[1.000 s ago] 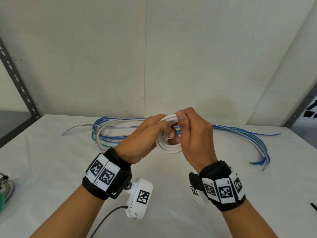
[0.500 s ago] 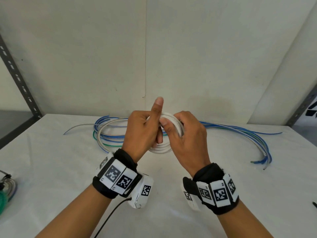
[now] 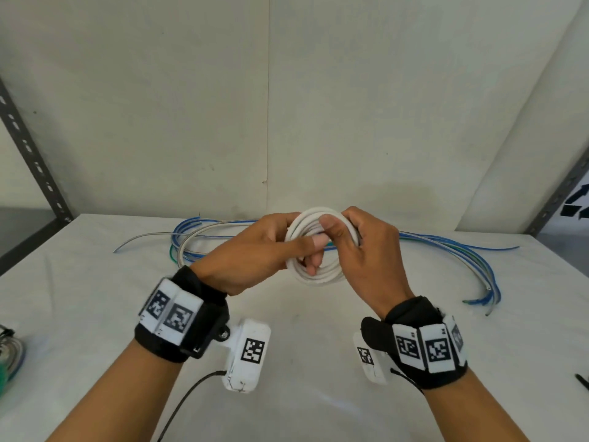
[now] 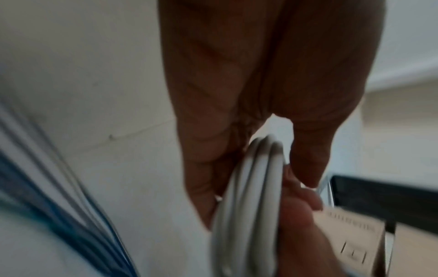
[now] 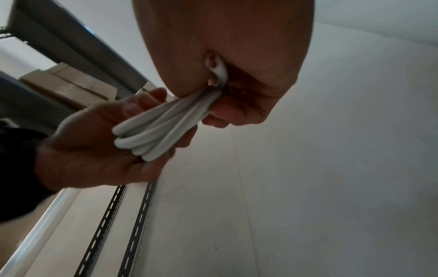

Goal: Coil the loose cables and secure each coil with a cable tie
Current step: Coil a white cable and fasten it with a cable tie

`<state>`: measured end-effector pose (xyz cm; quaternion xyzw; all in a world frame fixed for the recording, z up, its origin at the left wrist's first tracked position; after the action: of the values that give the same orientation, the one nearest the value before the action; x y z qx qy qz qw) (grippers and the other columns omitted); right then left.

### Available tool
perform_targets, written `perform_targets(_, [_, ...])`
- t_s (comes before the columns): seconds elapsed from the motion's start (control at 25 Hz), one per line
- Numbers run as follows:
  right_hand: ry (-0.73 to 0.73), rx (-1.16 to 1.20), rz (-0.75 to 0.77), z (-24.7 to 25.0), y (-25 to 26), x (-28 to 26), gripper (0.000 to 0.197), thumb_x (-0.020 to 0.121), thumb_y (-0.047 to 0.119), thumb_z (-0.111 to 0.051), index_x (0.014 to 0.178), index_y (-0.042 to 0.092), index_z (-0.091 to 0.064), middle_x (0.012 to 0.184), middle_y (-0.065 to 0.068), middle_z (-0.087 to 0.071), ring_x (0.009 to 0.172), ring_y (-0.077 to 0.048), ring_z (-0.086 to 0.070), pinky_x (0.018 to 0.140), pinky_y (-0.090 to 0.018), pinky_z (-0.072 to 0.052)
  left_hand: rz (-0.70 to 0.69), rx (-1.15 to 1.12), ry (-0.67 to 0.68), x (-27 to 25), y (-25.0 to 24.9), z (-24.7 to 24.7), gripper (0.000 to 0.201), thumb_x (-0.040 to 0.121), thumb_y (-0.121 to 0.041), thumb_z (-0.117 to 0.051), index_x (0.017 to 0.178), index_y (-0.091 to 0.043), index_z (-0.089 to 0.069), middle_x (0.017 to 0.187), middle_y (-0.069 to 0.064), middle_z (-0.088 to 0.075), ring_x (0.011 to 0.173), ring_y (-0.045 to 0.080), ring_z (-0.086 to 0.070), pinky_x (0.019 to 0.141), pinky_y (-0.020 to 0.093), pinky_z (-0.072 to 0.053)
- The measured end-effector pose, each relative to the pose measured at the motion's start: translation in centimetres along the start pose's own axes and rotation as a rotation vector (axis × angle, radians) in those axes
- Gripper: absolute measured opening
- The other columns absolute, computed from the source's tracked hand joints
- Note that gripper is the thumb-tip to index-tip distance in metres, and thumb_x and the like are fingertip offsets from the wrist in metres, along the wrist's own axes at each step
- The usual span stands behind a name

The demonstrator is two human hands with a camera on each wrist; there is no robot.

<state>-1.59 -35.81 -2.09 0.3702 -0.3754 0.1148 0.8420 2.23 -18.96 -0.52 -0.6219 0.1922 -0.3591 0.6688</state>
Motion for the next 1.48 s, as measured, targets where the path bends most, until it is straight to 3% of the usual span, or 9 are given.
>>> perform_targets(0.12, [0.065, -0.126, 0.137, -0.6, 1.1, -0.4, 0.053, 0.099, 0.060, -0.039, 0.077, 0.013, -0.051, 0.066, 0.009, -0.042, 0.058, -0.014, -0.040, 0.052, -0.034, -0.036, 0.139, -0.033, -0.057, 0.1, -0.3, -0.4, 0.063, 0.103, -0.057, -0.038, 0.058, -0.014, -0.048, 0.054, 0.003, -0.039, 0.053, 0.019, -0.036, 0.068, 0.031, -0.046])
perform_targets(0.4, [0.052, 0.081, 0.028, -1.5, 1.1, -0.9, 0.036, 0.108, 0.029, -0.031, 0.088, 0.015, -0.056, 0.072, 0.007, -0.047, 0.065, -0.011, -0.045, 0.062, -0.031, -0.035, 0.106, -0.273, -0.595, 0.5, -0.1, 0.4, 0.055, 0.104, -0.038, -0.047, 0.056, -0.012, -0.044, 0.048, 0.000, -0.021, 0.041, 0.015, -0.018, 0.047, 0.026, -0.035])
perform_targets(0.52, [-0.001, 0.242, -0.044, -1.6, 1.7, -0.8, 0.029, 0.108, 0.024, -0.043, 0.123, 0.017, -0.067, 0.096, 0.005, -0.067, 0.086, -0.011, -0.064, 0.071, -0.030, -0.053, 0.049, -0.439, -0.620, 0.3, -0.8, 0.8, 0.053, 0.104, -0.038, -0.045, 0.058, -0.012, -0.041, 0.048, -0.003, -0.014, 0.043, 0.015, -0.012, 0.044, 0.024, -0.032])
perform_targets(0.6, [-0.067, 0.367, -0.139, -1.7, 2.2, -0.9, 0.026, 0.106, 0.023, -0.050, 0.126, 0.018, -0.065, 0.103, 0.003, -0.072, 0.092, -0.018, -0.069, 0.072, -0.038, -0.060, 0.022, -0.462, -0.625, 0.1, -0.9, 0.6, 0.051, 0.104, -0.039, -0.044, 0.061, -0.012, -0.040, 0.048, -0.004, -0.014, 0.042, 0.014, -0.013, 0.044, 0.025, -0.032])
perform_targets(0.8, [-0.141, 0.260, -0.070, -2.4, 2.8, -2.1, 0.036, 0.104, 0.028, -0.050, 0.132, 0.010, -0.063, 0.126, 0.007, -0.069, 0.115, 0.002, -0.063, 0.092, -0.016, -0.050, -0.002, -0.594, -0.706, 0.3, -0.8, -0.1, 0.049, 0.105, -0.039, -0.043, 0.065, -0.011, -0.043, 0.045, -0.004, -0.018, 0.040, 0.014, -0.017, 0.045, 0.025, -0.036])
perform_targets(0.88, [-0.131, 0.239, -0.077, -3.2, 2.9, -2.7, 0.044, 0.103, 0.030, -0.050, 0.143, 0.012, -0.054, 0.140, 0.002, -0.061, 0.127, -0.004, -0.058, 0.099, -0.018, -0.048, -0.002, -0.665, -0.724, 0.4, -0.6, -0.5, 0.049, 0.105, -0.040, -0.041, 0.065, -0.011, -0.043, 0.043, -0.004, -0.018, 0.037, 0.013, -0.018, 0.044, 0.024, -0.037])
perform_targets(1.08, [-0.147, 0.287, -0.100, -3.3, 2.8, -2.5, 0.050, 0.099, 0.027, -0.061, 0.146, 0.012, -0.049, 0.132, -0.002, -0.065, 0.117, -0.009, -0.063, 0.080, -0.010, -0.052, -0.026, -0.689, -0.688, 0.9, 0.6, -1.6, 0.051, 0.105, -0.044, -0.036, 0.065, -0.014, -0.045, 0.044, -0.004, -0.021, 0.037, 0.011, -0.021, 0.052, 0.025, -0.037])
perform_targets(1.28, [-0.184, 0.216, -0.063, -1.3, 1.3, -1.1, 0.039, 0.100, 0.014, -0.060, 0.139, 0.011, -0.058, 0.113, 0.001, -0.070, 0.096, -0.005, -0.065, 0.078, -0.014, -0.052, -0.032, -0.379, -0.535, 1.2, 1.4, -0.9, 0.054, 0.109, -0.039, -0.027, 0.086, -0.008, -0.064, 0.072, 0.009, -0.062, 0.070, 0.022, -0.059, 0.081, 0.042, -0.046])
perform_targets(1.48, [-0.020, 0.059, 0.077, -0.7, 1.0, -0.5, 0.039, 0.099, 0.007, -0.058, 0.138, 0.007, -0.058, 0.128, -0.004, -0.067, 0.113, -0.016, -0.065, 0.093, -0.036, -0.054, -0.076, 0.141, -0.547, 0.4, 0.0, 1.1, 0.059, 0.105, -0.052, -0.036, 0.087, -0.010, -0.074, 0.081, 0.010, -0.075, 0.077, 0.027, -0.071, 0.078, 0.039, -0.053])
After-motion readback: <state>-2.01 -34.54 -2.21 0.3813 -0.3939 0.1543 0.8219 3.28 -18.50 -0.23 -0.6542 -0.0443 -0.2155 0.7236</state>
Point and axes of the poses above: each hand's wrist, its own x-axis towards the middle knuckle, its own z-axis out of the back of the hand, y = z × x, the point moved 2 cm from there along x, towards the middle knuckle
